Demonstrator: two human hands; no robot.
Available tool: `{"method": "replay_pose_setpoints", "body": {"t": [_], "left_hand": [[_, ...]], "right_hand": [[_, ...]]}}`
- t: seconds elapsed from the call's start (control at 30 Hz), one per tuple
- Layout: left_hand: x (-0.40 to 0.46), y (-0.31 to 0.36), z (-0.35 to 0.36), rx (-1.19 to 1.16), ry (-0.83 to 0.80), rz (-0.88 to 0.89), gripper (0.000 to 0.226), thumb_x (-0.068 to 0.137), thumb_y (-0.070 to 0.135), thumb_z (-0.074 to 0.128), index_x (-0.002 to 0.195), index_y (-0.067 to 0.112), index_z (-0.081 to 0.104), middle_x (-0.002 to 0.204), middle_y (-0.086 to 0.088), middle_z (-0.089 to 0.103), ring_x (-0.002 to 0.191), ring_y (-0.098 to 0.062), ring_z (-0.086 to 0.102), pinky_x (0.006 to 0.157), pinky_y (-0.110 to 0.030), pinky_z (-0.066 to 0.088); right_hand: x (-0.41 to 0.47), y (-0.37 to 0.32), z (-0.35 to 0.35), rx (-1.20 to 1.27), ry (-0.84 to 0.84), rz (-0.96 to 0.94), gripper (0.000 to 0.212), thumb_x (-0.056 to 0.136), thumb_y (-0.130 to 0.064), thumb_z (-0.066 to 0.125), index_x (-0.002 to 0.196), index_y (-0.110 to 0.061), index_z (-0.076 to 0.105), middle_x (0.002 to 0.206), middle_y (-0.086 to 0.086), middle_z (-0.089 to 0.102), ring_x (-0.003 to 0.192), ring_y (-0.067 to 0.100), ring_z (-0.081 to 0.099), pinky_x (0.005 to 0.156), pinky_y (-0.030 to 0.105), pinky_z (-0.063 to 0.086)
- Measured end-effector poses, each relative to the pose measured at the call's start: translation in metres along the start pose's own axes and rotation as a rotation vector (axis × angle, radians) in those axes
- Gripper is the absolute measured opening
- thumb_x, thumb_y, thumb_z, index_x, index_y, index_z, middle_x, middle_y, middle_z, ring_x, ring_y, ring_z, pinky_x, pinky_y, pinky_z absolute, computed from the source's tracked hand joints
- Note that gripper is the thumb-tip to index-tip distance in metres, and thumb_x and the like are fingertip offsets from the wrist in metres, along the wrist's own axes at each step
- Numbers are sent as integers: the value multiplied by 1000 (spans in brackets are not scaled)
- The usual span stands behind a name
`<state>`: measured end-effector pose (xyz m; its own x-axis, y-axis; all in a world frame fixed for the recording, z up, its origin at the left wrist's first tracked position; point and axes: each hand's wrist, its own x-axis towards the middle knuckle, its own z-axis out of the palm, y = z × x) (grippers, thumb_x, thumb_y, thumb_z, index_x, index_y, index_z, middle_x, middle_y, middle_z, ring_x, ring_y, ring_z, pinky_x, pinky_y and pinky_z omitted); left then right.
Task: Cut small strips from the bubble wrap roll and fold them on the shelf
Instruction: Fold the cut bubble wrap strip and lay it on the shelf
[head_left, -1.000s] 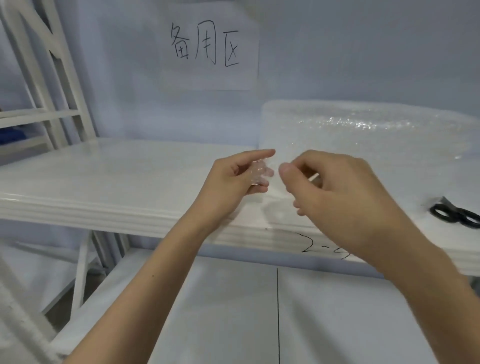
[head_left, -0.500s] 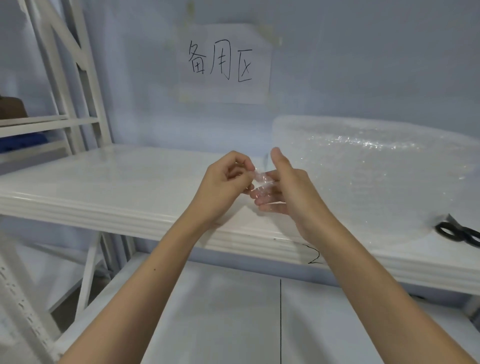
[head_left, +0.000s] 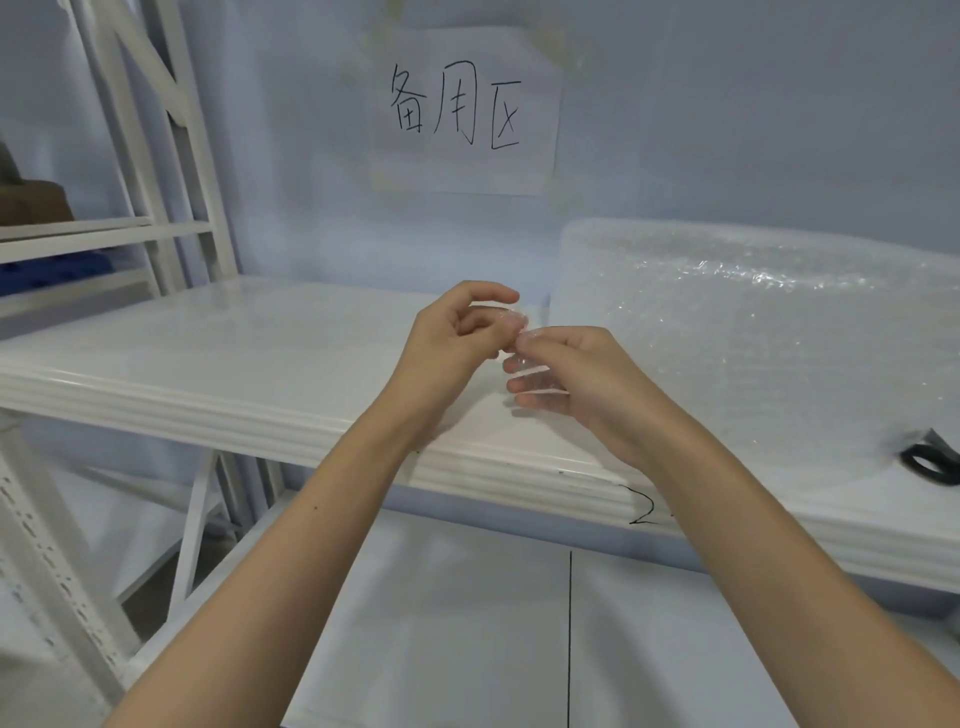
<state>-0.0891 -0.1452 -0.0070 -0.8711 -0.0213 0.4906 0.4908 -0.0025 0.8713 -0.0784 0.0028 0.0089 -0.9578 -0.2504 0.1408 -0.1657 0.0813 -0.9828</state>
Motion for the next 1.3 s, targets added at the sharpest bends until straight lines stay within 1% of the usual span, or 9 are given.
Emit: {"method": "replay_pose_setpoints", "body": {"t": [0.07,0.17,0.33,0.47,0.6,0.73,0.87,1.17,1.3], "left_hand": [[2,2,-2,-11,-14,-39,20,89,10,67,107,18,66,81,1,73,81,-10,67,80,-28,50],[5,5,-5,-82,-57,-110,22,89,9,67,108,20,66,82,6,73,83,-11,67,81,-28,49],[6,8,-5,-235,-86,-144,26,90,1,63,113,14,64,77,3,68,76,-12,65,81,-26,53],[5,10,-5,-214,-133,-210,16,95,20,62,108,13,68,90,-3,67,79,-18,63,81,-27,53],[1,7,-6,-104,-159,-187,26,96,29,60,100,6,71,93,-8,68,81,-23,61,85,-31,55],[0,9,-7,-86,-114,-151,19,95,24,61,96,8,73,90,-6,71,75,-20,66,78,-28,55],[1,8,-8,-55,-115,-137,15,93,20,65,98,9,73,90,-5,72,78,-20,68,83,-30,56],[4,10,-8,-90,-109,-124,10,90,9,67,99,6,72,86,-11,72,79,-21,68,78,-26,55],[5,8,-8,-119,-101,-143,12,89,2,67,99,7,71,86,-8,70,77,-16,68,79,-21,54]], "right_hand": [[2,-1,-2,-15,28,-13,28,92,-29,62,96,-3,73,89,7,60,74,20,61,83,43,59],[4,-3,-4,-42,42,-55,33,88,-35,67,90,-3,73,73,3,57,66,20,56,70,33,56],[6,-1,-8,-8,-1,-106,25,88,-20,68,88,5,71,70,10,61,69,22,57,65,27,52],[8,0,-8,106,-28,-87,12,89,-8,65,91,1,72,74,11,66,70,18,64,70,24,57],[7,2,-6,150,-38,-71,7,89,-5,64,91,-2,70,75,10,68,67,15,65,71,24,58],[7,2,-3,184,-24,-62,11,86,-3,67,96,-5,65,77,12,67,68,17,64,68,24,56],[6,0,-1,196,-25,-53,18,83,-1,70,97,-10,62,84,12,69,72,18,65,67,24,53],[5,-2,-4,191,-73,-73,31,80,12,65,106,-5,60,88,15,69,81,22,65,73,26,55],[4,-3,-6,160,-63,-61,19,86,-4,67,104,-9,63,83,8,68,75,19,65,72,28,57]]}}
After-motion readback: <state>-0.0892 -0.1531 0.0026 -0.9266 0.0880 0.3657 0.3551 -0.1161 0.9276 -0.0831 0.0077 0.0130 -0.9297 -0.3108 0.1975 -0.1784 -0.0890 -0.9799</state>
